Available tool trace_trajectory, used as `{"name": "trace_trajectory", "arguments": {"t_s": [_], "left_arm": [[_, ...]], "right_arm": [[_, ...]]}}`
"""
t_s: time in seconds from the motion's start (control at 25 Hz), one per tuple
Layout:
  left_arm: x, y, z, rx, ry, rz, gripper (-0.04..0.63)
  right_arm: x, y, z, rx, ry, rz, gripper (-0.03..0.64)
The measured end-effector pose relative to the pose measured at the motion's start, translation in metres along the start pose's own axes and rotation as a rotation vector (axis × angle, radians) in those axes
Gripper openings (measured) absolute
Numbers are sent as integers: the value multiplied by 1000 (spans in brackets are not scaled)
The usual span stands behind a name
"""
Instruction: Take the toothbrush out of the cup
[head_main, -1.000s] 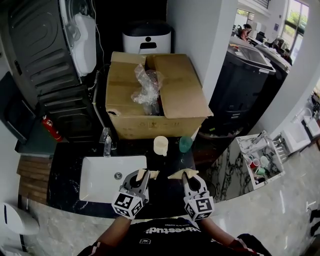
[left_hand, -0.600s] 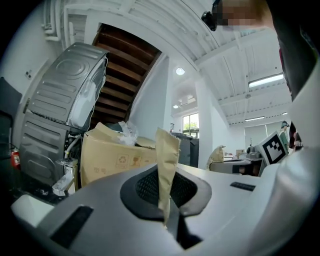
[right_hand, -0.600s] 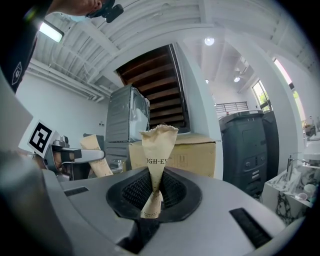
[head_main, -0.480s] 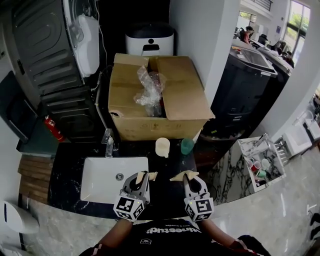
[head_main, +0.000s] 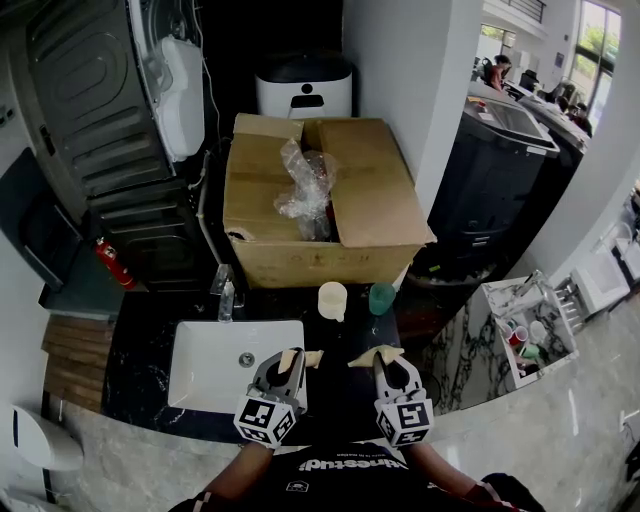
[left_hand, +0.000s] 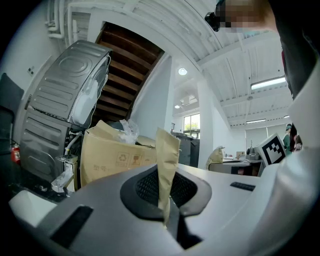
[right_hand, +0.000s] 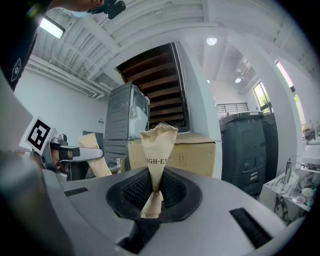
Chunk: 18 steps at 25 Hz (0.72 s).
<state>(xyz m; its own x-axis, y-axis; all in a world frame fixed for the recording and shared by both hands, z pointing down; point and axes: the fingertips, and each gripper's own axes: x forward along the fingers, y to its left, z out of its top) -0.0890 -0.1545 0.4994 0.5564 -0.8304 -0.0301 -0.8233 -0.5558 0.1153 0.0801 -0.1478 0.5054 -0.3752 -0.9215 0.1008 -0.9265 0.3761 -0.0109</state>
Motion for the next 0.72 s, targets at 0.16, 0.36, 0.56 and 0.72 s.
{"name": "trace_trajectory", "arguments": {"t_s": [0.16, 0.36, 0.56, 0.72], "left_arm": [[2, 1, 0, -4, 1, -2, 17], [6, 1, 1, -10, 3, -10, 16], [8, 0, 0, -20, 5, -18, 17], [11, 1, 0, -24, 7, -19, 16]], "right_arm": [[1, -1, 0, -1, 4, -4, 55], [3, -3, 2, -1, 4, -6, 55], [6, -3, 3, 4, 2, -6, 55], [9, -4, 5, 2, 4, -5, 55]]}}
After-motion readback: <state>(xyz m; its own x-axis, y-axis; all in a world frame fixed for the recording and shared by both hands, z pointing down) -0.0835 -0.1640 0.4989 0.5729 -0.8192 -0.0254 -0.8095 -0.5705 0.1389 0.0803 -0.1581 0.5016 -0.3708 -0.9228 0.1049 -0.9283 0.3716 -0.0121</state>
